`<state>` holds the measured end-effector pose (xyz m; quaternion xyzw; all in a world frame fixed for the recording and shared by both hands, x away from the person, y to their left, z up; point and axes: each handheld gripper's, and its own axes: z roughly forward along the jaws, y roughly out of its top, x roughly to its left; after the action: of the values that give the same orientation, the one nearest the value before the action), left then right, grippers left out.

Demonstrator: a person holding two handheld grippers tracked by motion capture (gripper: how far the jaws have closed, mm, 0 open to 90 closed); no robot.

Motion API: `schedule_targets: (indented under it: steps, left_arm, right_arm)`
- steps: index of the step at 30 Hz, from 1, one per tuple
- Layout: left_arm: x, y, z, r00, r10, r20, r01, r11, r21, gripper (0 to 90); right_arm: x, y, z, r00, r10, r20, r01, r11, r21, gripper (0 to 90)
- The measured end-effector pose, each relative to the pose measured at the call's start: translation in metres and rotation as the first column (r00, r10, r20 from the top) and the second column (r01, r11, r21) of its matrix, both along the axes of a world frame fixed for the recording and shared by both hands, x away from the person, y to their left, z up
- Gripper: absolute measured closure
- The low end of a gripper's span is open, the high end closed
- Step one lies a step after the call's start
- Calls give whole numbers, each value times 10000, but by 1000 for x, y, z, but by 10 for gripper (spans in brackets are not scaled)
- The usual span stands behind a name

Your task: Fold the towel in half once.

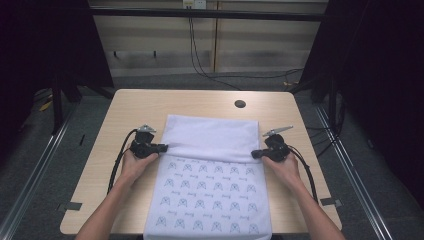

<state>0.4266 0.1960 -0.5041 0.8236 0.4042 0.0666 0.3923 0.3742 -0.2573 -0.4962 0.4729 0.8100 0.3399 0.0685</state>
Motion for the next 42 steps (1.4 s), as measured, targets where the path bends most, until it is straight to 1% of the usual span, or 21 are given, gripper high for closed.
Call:
schedule_targets:
  steps: [4, 8, 11, 15, 18, 19, 20, 22, 25, 27, 28, 29, 30, 31, 32, 33, 35, 36, 38, 40, 42]
  left_arm:
    - [18, 2, -3, 9996, 245, -126, -249, 9990, -360, 874]
    - [31, -3, -2, 9990, 355, 261, -359, 9993, 130, 875]
    - [38, -7, -4, 9969, 675, 404, -678, 9977, 46, 875]
    - [40, -8, -5, 9944, 968, 413, -962, 9952, -169, 874]
    - [38, -6, -1, 9957, 885, 272, -878, 9957, -280, 875]
    - [37, -3, 2, 9968, 724, 333, -709, 9965, -446, 875]
    - [34, -1, 7, 9953, 854, 452, -809, 9924, -931, 875]
    - [30, 5, 22, 9955, 690, 644, -589, 9872, -1480, 875]
    - [19, 9, 46, 9930, 350, 1125, -134, 9821, -1878, 873]
    - [8, 11, 63, 9881, 8, 1538, 249, 9859, -1654, 873]
    - [1, 14, 71, 9843, 7, 1765, 315, 9833, -1795, 873]
    - [-7, 19, 79, 9804, 150, 1964, 305, 9735, -2266, 873]
    - [-16, 24, 86, 9787, 196, 2041, 407, 9572, -2866, 873]
    - [-26, 28, 92, 9755, 102, 2197, 610, 9472, -3146, 873]
    - [-35, 29, 96, 9725, -137, 2324, 827, 9535, -2899, 873]
    - [-43, 30, 99, 9696, -325, 2426, 981, 9597, -2635, 873]
    - [-58, 34, 102, 9690, -611, 2395, 1287, 9520, -2776, 872]
    - [-65, 36, 102, 9657, -728, 2492, 1413, 9527, -2692, 872]
    - [-77, 39, 104, 9663, -867, 2422, 1572, 9442, -2894, 872]
    - [-87, 38, 108, 9636, -989, 2485, 1685, 9461, -2767, 872]
    - [-97, 38, 117, 9601, -1244, 2505, 1987, 9337, -2980, 872]
  right_arm:
    - [26, -2, -3, 9989, -443, 127, 440, 9989, 172, 873]
    - [44, 0, -3, 9968, -711, 377, 713, 9974, -52, 873]
    - [53, 5, -2, 9931, -866, 785, 915, 9939, -614, 873]
    - [60, 6, -8, 9805, -1556, 1204, 1588, 9872, -175, 873]
    - [61, 5, -6, 9814, -1532, 1154, 1541, 9881, 18, 873]
    - [59, 4, -2, 9811, -1463, 1264, 1449, 9892, 202, 872]
    - [58, 2, 3, 9800, -1467, 1346, 1419, 9889, 449, 873]
    - [56, -7, 19, 9742, -1439, 1741, 1244, 9851, 1187, 872]
    - [51, -18, 48, 9621, -1562, 2236, 1064, 9697, 2199, 872]
    - [44, -21, 65, 9569, -1392, 2549, 778, 9684, 2368, 872]
    - [39, -22, 72, 9539, -1258, 2725, 616, 9707, 2323, 872]
    - [33, -24, 78, 9503, -1107, 2909, 417, 9715, 2335, 871]
    - [28, -25, 84, 9515, -917, 2937, 196, 9707, 2395, 869]
    - [22, -26, 89, 9556, -659, 2871, -57, 9703, 2418, 866]
    - [17, -26, 94, 9599, -460, 2766, -231, 9702, 2414, 865]
    - [10, -27, 98, 9585, -272, 2837, -398, 9729, 2279, 865]
    - [-5, -29, 103, 9541, -55, 2994, -732, 9651, 2513, 866]
    - [-12, -31, 105, 9509, -26, 3095, -810, 9630, 2569, 866]
    - [-26, -34, 110, 9458, 122, 3244, -1082, 9539, 2798, 866]
    - [-38, -36, 117, 9407, 157, 3388, -1206, 9491, 2909, 866]
    - [-49, -37, 126, 9359, 348, 3506, -1367, 9530, 2703, 866]
